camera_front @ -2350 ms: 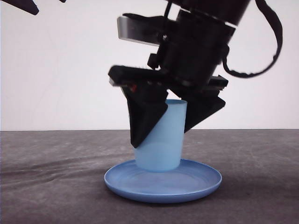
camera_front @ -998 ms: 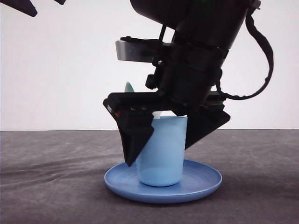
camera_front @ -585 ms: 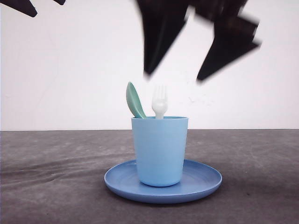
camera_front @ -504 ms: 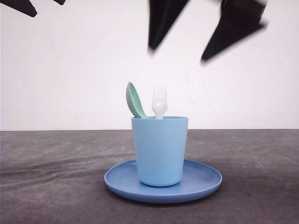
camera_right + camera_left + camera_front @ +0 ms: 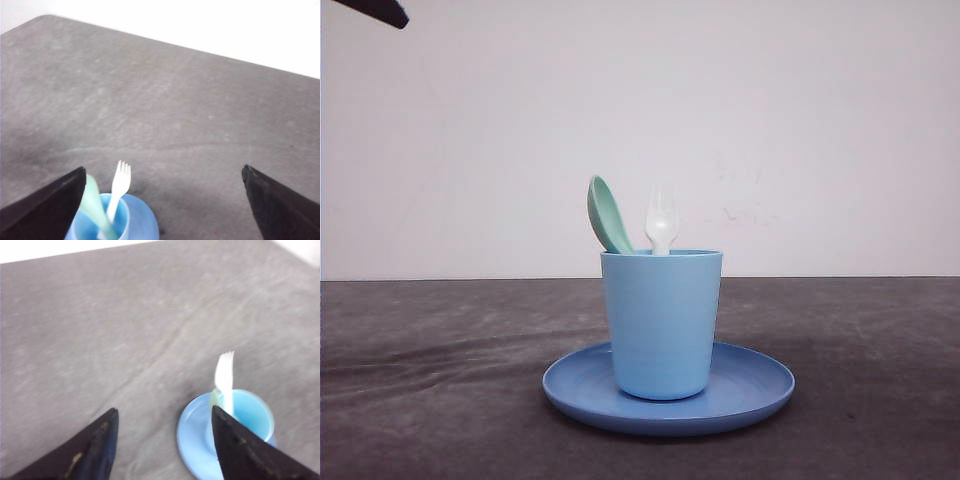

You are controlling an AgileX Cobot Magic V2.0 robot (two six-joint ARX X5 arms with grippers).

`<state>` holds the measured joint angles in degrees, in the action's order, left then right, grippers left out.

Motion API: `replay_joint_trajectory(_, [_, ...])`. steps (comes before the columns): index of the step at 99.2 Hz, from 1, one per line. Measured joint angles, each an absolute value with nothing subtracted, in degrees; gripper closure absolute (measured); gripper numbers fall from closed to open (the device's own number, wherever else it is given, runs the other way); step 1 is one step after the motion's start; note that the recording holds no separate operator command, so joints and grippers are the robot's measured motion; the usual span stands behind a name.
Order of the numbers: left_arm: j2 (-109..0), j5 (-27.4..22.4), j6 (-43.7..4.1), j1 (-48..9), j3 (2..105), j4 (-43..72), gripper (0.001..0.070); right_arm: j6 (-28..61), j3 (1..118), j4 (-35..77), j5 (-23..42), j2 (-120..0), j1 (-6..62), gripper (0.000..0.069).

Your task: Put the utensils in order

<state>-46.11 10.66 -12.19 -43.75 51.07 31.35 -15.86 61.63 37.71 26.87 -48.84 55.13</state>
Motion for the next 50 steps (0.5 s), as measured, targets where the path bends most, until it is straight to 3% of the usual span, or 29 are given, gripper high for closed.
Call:
replay_joint_trajectory(5, [-46.11, 10.63, -12.45, -43.75, 51.07, 31.05, 0.0355, -15.86, 61.63, 37.93, 27.18, -48.77, 55.13, 0.0077])
replay_joint_trajectory(11, [-46.11, 10.61, -12.75, -43.75, 51.07, 31.05, 0.036, -15.86, 61.63, 38.2, 27.2, -48.84, 55.13, 0.0155])
replay_joint_trajectory(17, [-46.11, 10.59, -12.75, -43.75, 51.07, 31.03, 0.042, -15.86, 61.63, 38.3, 27.18, -48.88, 55.13, 0.0312])
replay_joint_trajectory(24, [-46.11, 10.59, -12.99, -43.75, 51.07, 31.05, 0.0585, -15.81, 61.63, 38.52, 27.2, -48.88, 55.13, 0.0521])
replay_joint_trajectory(29, [-46.11, 10.57, -13.02, -43.75, 51.07, 31.03, 0.0643, -15.42, 61.63, 38.54, 27.2, -48.88, 55.13, 0.0612])
replay_joint_trajectory(37, [-46.11, 10.57, -13.02, -43.75, 51.07, 31.03, 0.0677, -15.27, 61.63, 38.57, 27.2, -48.88, 55.13, 0.0668])
replay_joint_trajectory(50, [-46.11, 10.57, -13.02, -43.75, 51.07, 30.96, 0.0685, -15.25, 61.63, 38.54, 27.2, -48.88, 55.13, 0.0687])
